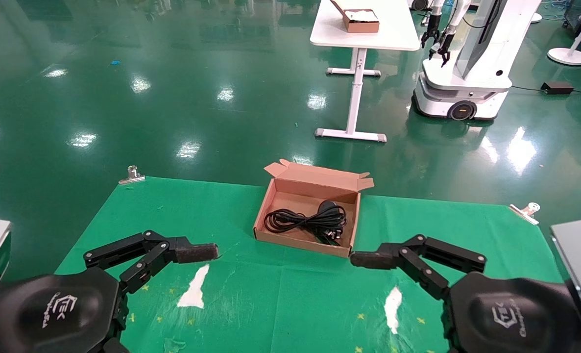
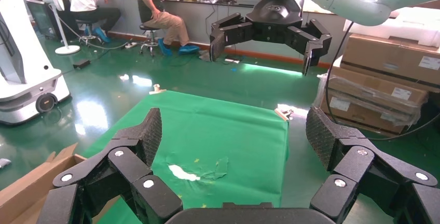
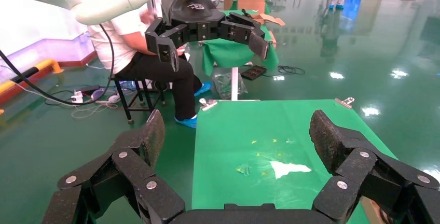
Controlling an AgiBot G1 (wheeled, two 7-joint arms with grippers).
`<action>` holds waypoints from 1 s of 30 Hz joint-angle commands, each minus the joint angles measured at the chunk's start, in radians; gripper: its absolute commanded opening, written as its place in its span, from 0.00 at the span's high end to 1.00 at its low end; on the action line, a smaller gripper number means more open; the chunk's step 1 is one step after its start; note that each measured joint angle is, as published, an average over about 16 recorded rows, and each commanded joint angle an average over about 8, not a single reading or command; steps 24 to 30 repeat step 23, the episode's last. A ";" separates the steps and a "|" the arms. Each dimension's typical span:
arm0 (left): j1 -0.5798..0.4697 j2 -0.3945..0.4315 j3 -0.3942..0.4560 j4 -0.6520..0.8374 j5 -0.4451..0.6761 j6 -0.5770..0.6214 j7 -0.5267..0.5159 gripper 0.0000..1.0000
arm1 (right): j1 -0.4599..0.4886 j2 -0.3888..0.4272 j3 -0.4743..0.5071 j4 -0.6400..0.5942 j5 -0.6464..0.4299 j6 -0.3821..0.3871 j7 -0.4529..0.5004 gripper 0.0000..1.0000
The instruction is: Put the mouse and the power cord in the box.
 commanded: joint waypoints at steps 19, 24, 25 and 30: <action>-0.007 0.007 0.013 0.006 0.011 -0.010 -0.001 0.00 | 0.017 -0.004 -0.010 -0.024 -0.013 0.005 -0.010 0.00; -0.007 0.007 0.013 0.006 0.011 -0.011 -0.001 0.00 | 0.017 -0.004 -0.010 -0.025 -0.013 0.005 -0.010 0.00; -0.007 0.007 0.013 0.006 0.011 -0.011 -0.001 0.00 | 0.017 -0.004 -0.010 -0.025 -0.013 0.005 -0.010 0.00; -0.007 0.007 0.013 0.006 0.011 -0.011 -0.001 0.00 | 0.017 -0.004 -0.010 -0.025 -0.013 0.005 -0.010 0.00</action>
